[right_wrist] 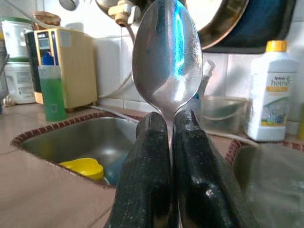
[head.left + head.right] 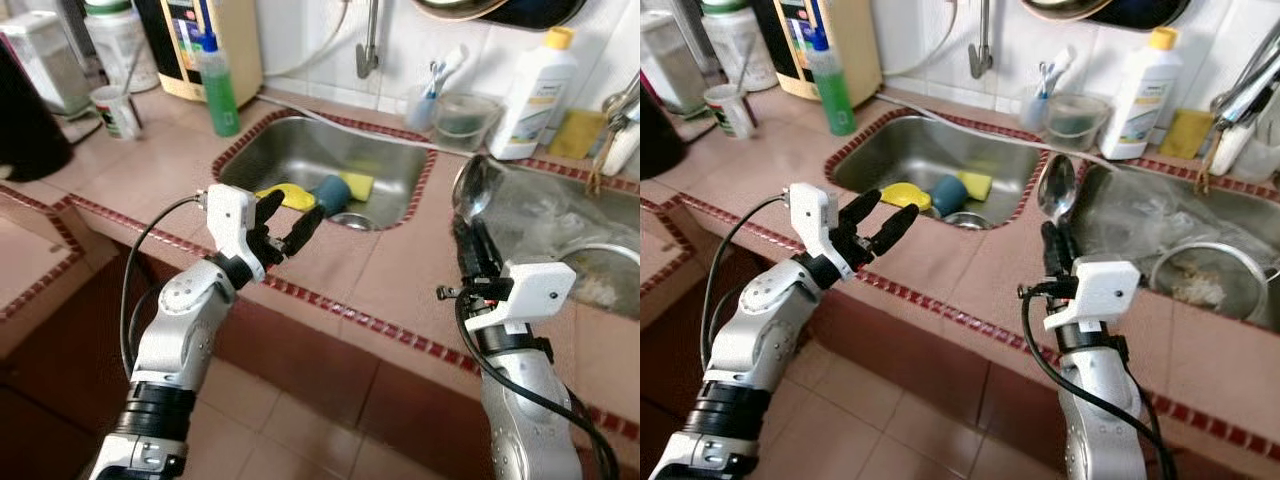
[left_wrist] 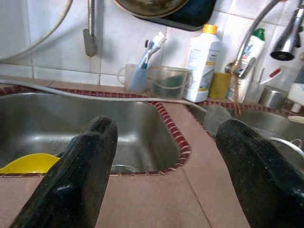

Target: Kitchen organization

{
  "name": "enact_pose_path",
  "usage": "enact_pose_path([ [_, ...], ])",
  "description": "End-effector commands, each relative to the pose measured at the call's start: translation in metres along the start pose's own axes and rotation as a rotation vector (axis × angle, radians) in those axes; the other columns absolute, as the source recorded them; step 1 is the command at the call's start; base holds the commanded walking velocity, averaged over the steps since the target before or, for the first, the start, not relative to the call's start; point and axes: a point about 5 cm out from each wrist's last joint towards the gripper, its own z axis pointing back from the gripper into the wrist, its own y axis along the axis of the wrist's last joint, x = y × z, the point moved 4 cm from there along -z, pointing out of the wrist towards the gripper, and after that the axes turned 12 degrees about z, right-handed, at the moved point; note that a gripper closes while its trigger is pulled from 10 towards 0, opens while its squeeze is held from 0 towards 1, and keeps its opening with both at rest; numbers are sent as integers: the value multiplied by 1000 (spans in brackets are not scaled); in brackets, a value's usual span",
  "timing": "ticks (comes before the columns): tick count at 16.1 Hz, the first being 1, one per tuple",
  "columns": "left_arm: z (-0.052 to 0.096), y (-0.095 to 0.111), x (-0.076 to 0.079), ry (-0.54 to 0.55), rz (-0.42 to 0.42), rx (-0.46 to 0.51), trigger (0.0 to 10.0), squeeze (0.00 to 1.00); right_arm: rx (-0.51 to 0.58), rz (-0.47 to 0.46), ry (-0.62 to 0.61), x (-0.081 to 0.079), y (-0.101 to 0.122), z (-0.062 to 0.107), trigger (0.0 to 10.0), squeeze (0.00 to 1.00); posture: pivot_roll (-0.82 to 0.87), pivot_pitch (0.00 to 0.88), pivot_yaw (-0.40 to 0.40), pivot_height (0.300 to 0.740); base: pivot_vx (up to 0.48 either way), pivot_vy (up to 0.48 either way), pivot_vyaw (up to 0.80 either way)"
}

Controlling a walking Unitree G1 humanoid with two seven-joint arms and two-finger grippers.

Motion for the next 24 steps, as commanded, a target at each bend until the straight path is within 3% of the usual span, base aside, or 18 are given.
enact_pose_path([
  [1, -2, 1, 1, -4, -12, -2, 10000, 0, 13, 11, -12, 3, 2, -1, 10000, 0, -141, 58, 60, 740, 0, 326, 0],
  [10, 0, -2, 1, -8, -15, -15, 10000, 0, 9, 14, 1, -1, 0, -1, 10000, 0, -137, 52, 54, 740, 0, 328, 0],
  [14, 1, -10, 7, -35, -40, -36, 10000, 0, 3, 12, 3, -1, -1, -2, 10000, 0, -141, 43, 53, 740, 0, 0, 0],
  [24, 3, -13, 12, -76, -43, -40, 10000, 0, -8, 16, 9, -1, -2, -2, 10000, 0, -145, 48, 49, 740, 0, 0, -660],
])
